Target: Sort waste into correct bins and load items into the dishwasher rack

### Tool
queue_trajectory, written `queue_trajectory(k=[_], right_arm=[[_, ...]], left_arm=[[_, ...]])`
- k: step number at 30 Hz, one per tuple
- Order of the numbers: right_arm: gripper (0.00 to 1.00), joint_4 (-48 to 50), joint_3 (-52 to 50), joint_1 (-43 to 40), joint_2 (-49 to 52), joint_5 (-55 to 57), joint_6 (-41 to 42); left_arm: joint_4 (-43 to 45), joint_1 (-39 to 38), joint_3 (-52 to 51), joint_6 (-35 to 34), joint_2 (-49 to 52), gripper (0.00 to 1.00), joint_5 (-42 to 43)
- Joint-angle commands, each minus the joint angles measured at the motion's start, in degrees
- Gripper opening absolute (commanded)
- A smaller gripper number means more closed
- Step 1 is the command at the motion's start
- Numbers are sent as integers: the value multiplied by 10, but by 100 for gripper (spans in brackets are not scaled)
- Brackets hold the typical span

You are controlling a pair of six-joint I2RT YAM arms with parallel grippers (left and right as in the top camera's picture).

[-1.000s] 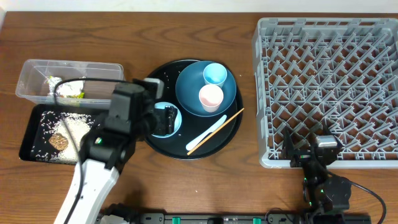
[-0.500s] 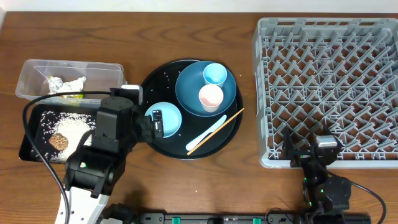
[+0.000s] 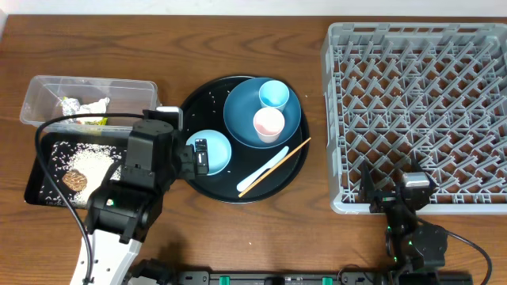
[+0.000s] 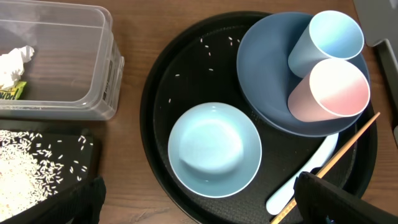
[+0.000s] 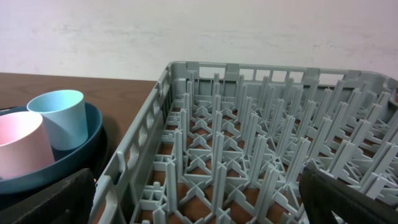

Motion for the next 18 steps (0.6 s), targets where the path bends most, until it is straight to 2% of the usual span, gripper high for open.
queue_trajectory(k=[1,18], right_arm=[[99,-2,-1,3,-2,6,-4],[99,-2,-1,3,-2,6,-4]], left_arm=[[-2,3,13,-7,5,98,-7],[-2,3,13,-7,10,98,-7]])
